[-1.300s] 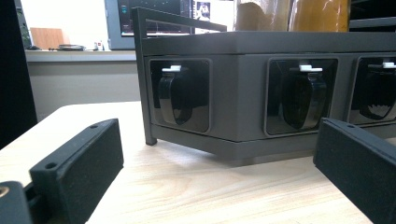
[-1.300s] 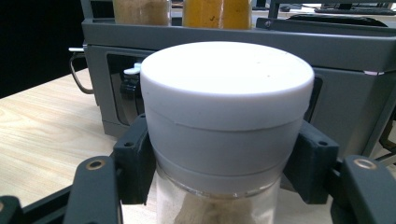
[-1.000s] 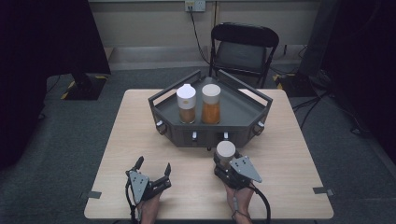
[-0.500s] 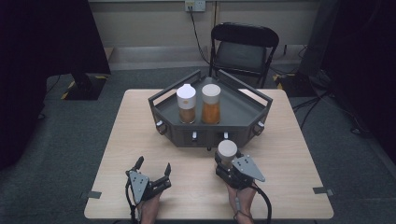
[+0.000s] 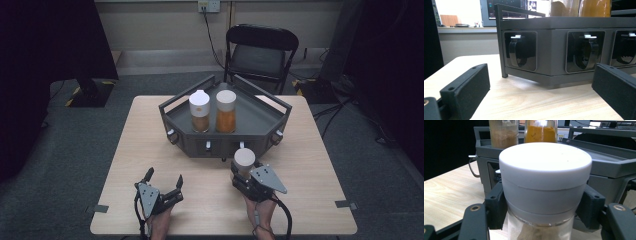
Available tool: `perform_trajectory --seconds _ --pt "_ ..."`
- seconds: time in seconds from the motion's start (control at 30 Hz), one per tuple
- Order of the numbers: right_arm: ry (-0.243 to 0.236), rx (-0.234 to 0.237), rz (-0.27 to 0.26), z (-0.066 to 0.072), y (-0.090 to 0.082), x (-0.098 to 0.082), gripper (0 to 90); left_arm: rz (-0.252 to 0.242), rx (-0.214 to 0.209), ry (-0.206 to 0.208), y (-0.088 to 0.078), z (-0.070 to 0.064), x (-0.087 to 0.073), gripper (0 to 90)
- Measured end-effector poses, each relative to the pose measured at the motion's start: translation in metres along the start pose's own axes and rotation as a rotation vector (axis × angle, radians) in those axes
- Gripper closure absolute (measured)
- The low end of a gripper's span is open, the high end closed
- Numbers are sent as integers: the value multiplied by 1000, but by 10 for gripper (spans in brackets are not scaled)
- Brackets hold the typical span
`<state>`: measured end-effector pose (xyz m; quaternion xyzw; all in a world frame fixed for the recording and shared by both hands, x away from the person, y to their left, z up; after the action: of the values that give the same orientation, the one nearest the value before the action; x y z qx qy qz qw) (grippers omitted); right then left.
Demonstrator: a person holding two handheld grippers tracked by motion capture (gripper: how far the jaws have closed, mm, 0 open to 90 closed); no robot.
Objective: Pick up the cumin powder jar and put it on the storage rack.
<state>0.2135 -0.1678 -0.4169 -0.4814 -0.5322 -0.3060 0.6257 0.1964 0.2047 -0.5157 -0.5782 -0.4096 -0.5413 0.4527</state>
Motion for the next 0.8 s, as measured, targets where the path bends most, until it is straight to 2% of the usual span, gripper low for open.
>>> perform_trajectory --seconds 0.37,0.8 --pt "-1 -4 7 -4 -3 13 348 0 0 1 0 0 0 11" --pt "-18 13 -1 -12 -4 32 348 0 0 0 0 0 0 11"
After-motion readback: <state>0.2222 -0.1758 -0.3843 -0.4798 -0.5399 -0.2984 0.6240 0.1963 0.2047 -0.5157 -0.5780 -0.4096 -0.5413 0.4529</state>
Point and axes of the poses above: each handheld gripper's, and its own axes: y roughly forward along the jaws, x roughly out of its top, z roughly to its left, the point moved 3 cm from there along y, roughly forward along the jaws, and after that the axes turned 6 degrees about z, right-handed, at the moved point
